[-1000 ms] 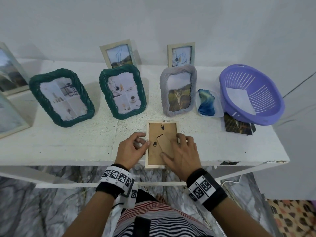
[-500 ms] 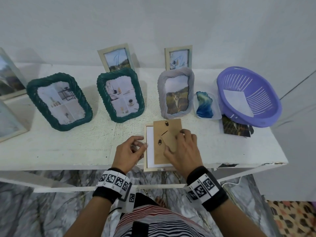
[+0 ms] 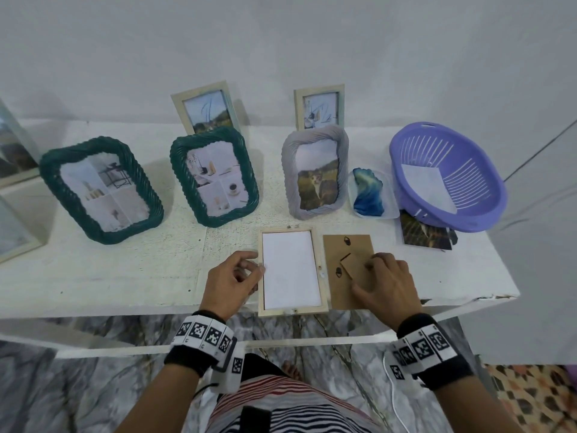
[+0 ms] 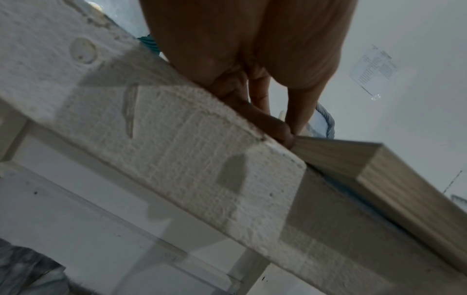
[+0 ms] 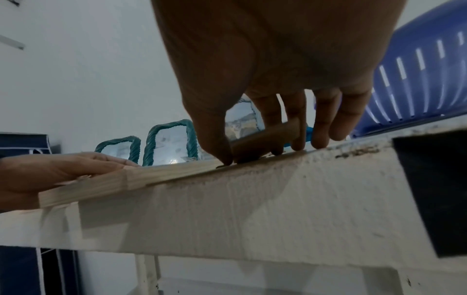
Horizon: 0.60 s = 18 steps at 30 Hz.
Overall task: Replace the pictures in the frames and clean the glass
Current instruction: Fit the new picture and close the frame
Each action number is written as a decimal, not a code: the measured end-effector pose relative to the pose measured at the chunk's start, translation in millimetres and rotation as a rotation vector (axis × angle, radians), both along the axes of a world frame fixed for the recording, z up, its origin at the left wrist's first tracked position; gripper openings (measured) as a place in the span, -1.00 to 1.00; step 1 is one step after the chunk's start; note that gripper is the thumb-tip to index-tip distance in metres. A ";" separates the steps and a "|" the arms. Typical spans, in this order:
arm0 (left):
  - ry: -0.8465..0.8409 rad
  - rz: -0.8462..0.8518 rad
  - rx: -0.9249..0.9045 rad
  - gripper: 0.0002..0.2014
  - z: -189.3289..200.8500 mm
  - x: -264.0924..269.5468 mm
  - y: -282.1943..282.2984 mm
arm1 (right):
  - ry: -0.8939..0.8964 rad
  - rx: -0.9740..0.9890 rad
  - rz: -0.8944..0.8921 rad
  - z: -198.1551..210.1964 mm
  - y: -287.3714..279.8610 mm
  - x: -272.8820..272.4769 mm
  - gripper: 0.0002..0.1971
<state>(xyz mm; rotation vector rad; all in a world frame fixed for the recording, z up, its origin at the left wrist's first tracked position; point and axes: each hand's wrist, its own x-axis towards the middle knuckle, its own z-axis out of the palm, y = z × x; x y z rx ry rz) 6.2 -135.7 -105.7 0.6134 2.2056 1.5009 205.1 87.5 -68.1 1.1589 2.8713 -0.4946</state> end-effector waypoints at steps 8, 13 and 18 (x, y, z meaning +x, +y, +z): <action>0.011 -0.014 -0.015 -0.76 -2.1 -1.0 -1.3 | 0.129 0.025 0.270 12.0 -31.1 -32.8 -0.18; 0.036 -0.016 -0.024 -0.75 0.1 -0.2 -1.3 | -0.063 -0.110 0.471 -1.6 -54.7 -63.7 0.05; 0.065 -0.012 -0.031 -0.76 1.9 0.2 -0.7 | -0.164 -0.068 0.463 -9.3 -55.4 -82.4 0.14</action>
